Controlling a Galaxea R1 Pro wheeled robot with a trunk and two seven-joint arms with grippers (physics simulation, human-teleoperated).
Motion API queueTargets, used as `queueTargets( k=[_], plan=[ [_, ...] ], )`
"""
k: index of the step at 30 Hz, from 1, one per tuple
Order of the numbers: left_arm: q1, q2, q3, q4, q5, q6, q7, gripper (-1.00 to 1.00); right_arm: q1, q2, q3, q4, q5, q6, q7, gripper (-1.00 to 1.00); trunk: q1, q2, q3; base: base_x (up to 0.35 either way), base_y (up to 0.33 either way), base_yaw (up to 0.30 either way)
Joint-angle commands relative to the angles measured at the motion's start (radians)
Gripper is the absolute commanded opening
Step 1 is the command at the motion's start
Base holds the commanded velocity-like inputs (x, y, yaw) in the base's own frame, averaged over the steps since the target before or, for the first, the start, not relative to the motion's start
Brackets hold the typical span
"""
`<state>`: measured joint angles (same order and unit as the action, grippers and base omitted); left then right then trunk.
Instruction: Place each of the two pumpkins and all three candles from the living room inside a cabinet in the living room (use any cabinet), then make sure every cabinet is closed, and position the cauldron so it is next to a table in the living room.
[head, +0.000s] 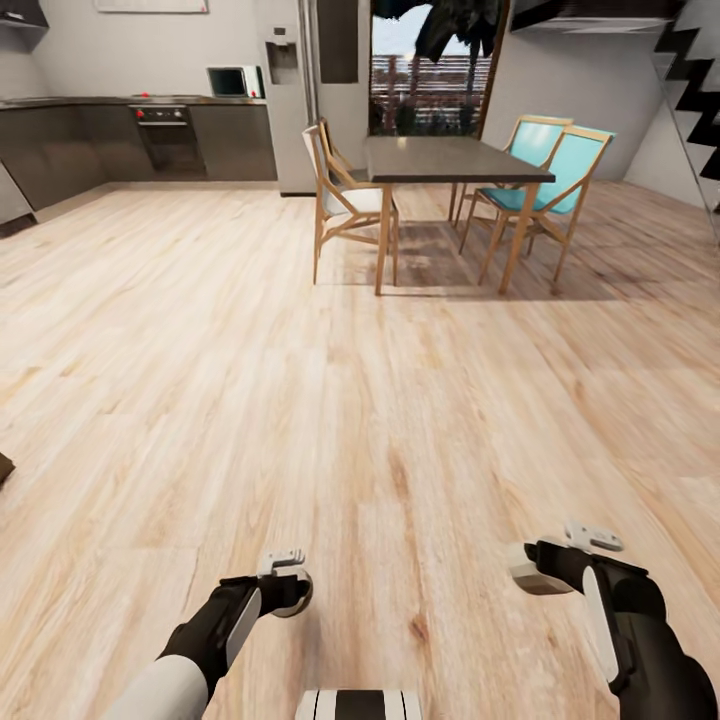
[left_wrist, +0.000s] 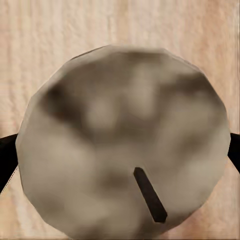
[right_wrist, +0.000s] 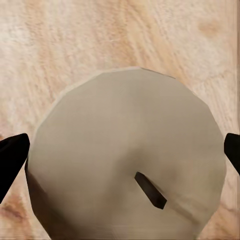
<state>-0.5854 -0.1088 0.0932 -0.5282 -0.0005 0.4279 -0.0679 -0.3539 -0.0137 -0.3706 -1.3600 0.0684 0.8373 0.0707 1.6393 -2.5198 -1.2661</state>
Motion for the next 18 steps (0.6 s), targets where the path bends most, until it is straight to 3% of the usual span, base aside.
queueTargets(
  k=[1,7,14,18],
  plan=[
    [0.000,-0.001,0.008,-0.007,-0.002,0.009,-0.004,-1.00,0.000,0.000,0.001,-0.001,0.007,0.005,0.007,-1.00,-0.001,0.000,0.003,-0.295,0.000,0.069],
    [0.007,-0.002,0.009,-0.069,0.000,0.030,-0.004,-1.00,0.000,0.000,0.026,-0.002,0.008,0.005,0.005,-1.00,-0.004,0.001,0.022,-0.107,0.000,0.143],
    [0.011,-0.002,0.008,-0.154,0.000,0.073,-0.003,-1.00,0.000,0.001,0.028,0.000,0.008,0.004,0.000,-1.00,-0.007,0.003,0.041,-0.015,0.000,0.081],
    [0.011,-0.003,0.008,-0.185,0.000,0.096,-0.003,-1.00,0.000,0.001,0.028,0.001,0.007,0.003,0.000,-1.00,-0.009,0.004,0.055,-0.182,0.000,0.065]
  ],
)
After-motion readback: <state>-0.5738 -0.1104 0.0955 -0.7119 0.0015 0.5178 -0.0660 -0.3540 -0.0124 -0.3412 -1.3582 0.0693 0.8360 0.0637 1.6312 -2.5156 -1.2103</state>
